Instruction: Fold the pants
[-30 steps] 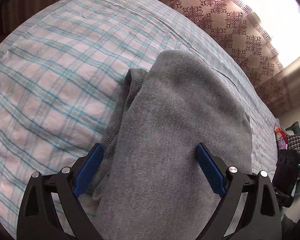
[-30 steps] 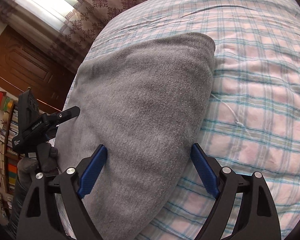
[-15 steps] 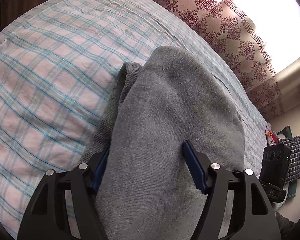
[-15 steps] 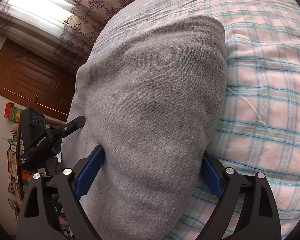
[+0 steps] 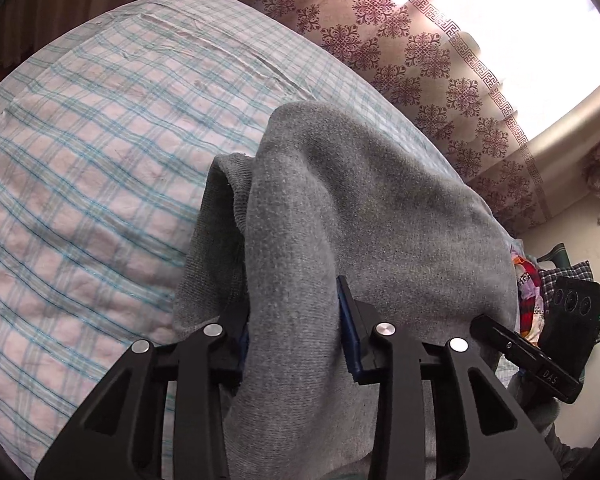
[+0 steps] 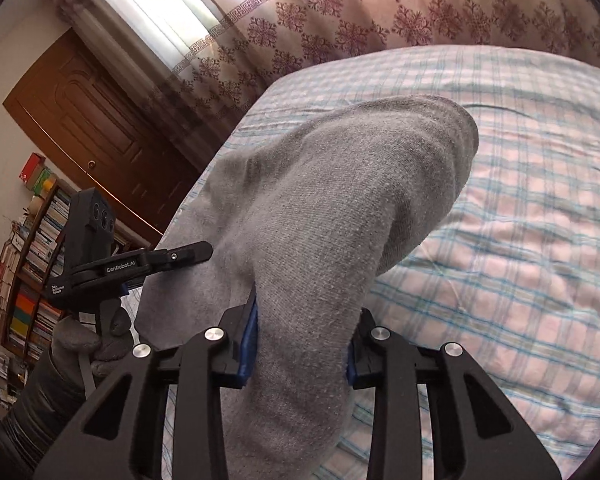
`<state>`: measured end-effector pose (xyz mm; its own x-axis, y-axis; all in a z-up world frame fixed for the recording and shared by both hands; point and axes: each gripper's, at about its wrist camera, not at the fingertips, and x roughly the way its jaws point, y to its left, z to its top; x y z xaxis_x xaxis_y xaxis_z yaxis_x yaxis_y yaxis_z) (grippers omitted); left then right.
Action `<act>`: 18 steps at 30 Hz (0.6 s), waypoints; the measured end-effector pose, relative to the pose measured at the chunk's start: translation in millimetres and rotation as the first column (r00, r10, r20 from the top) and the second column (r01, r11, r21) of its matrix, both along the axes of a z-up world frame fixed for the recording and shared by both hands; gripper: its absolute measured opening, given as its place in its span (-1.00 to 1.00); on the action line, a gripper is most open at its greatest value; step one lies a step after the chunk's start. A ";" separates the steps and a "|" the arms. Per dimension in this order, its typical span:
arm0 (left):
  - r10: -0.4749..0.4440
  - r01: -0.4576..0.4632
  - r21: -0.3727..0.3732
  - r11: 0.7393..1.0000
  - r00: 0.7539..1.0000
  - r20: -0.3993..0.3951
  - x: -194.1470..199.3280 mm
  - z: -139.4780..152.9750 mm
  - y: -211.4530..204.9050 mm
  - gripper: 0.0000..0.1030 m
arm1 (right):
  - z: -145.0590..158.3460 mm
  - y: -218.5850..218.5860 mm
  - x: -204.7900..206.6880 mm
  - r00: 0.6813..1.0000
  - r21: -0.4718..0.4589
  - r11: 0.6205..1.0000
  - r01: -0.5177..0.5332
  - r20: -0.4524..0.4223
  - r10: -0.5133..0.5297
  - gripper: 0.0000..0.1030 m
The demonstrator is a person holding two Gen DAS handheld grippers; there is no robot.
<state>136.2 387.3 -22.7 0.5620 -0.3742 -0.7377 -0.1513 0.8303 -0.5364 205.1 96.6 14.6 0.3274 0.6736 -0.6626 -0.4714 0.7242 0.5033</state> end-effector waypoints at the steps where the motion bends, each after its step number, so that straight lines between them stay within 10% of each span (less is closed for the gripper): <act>1: -0.014 0.014 -0.004 1.000 1.000 0.008 1.5 4.4 -9.2 -0.31 | 5.5 -10.9 -0.2 1.000 0.002 1.000 0.008 0.009 -0.008 -0.37; 18: -0.359 0.363 -0.083 0.928 0.932 0.051 51.1 31.1 -283.9 -0.32 | 14.9 -296.5 -42.4 0.954 -0.028 0.954 0.297 0.044 -0.296 -0.37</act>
<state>187.3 103.4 8.4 0.4009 -0.6201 -0.6743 0.1695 0.7736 -0.6106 162.7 -200.0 29.5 0.5348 0.5198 -0.6662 -0.2516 0.8506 0.4617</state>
